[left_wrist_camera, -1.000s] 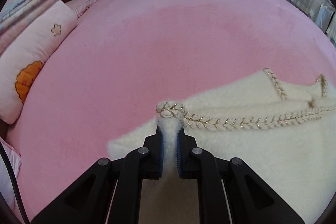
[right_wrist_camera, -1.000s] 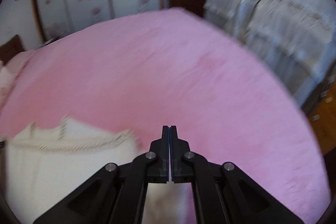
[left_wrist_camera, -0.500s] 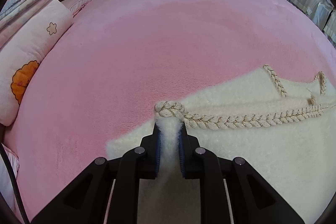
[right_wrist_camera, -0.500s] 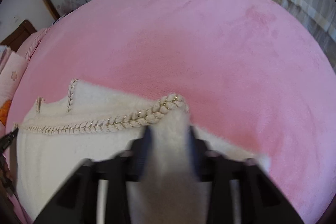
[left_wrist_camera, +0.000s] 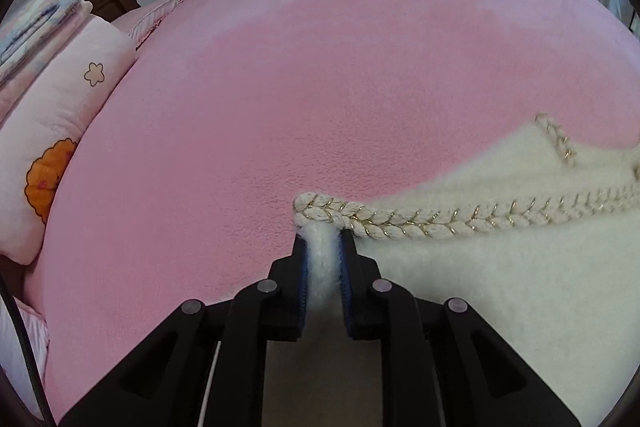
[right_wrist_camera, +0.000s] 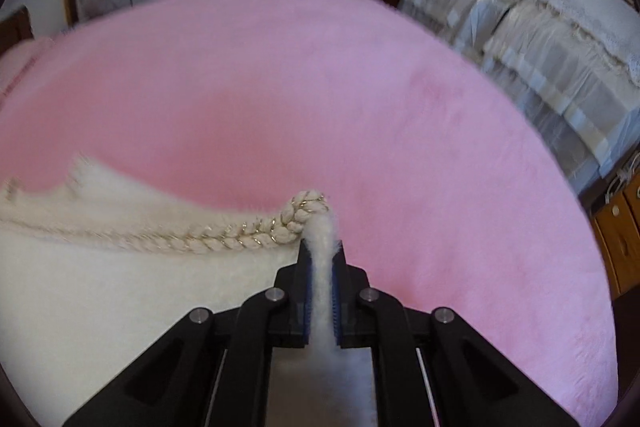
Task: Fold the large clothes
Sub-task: 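Grasp the braided edge with the left tool while right tool grasps it too, then fold the held edge over again and open both tools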
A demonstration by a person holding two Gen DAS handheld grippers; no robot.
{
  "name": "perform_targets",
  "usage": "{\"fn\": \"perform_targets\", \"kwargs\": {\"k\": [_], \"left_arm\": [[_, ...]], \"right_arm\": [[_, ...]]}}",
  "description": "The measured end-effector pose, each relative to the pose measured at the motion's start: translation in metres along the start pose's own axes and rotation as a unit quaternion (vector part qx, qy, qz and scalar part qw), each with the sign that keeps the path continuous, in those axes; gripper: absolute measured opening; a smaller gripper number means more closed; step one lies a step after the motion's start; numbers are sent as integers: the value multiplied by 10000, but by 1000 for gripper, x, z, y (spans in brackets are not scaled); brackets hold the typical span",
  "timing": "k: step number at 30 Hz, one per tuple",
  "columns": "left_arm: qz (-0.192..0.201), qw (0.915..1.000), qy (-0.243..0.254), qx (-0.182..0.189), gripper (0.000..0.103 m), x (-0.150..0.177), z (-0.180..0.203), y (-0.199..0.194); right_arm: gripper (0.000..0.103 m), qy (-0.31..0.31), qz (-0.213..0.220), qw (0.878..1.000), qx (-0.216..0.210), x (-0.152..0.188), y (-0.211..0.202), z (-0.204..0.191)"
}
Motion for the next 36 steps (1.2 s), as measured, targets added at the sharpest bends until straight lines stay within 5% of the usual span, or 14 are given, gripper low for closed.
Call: {"fn": "perform_targets", "kwargs": {"k": [4,8,12,16,21,24,27,31,32,33,35,36], "left_arm": [[121,9998,147,-114,17,0,7,-9],[528,9979,-295,237,32,-6,-9,-55],[1270,9827,-1308,313,84,4,-38,-130],[1331,9764,-1514,770,85,31,-36,-173],[900,9828,-1397,809,84,87,0,-170],[322,9887,-1269,731,74,119,13,-147],[527,9897,-1195,588,74,130,4,-153],[452,9899,-1180,640,61,136,-11,-156],[453,9903,-1152,638,61,134,-18,-152],[458,9908,-1113,618,61,133,-22,-152],[464,9921,-1037,529,61,136,-21,-156],[467,9926,-1022,469,61,138,-24,-157]], "right_arm": [[10,-265,-117,9994,168,-2,0,-6],[20,-80,110,9998,109,-17,-37,1],[20,236,539,9967,-552,-23,-95,-16],[20,184,711,9863,-1474,-14,-145,-68],[20,53,466,9659,-2545,27,-176,-140],[20,-473,386,9694,-2377,62,-174,-166],[20,-534,598,9736,-2138,82,-174,-147],[23,-369,731,9883,-1283,92,-164,-75],[37,-304,648,9934,-901,97,-159,-52],[37,-258,544,9965,-582,104,-152,-32],[49,199,423,9971,-598,115,-146,12],[36,418,417,9951,-787,118,-147,27]]}}
Point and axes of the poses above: each gripper's, at about its wrist camera, not at the fingertips, and y roughly the way its jaws point, z to its right, x to its underside, the point moved 1 cm from there along y, roughly the way its jaws point, and after that the axes turned 12 degrees about z, right-handed, at the moved point
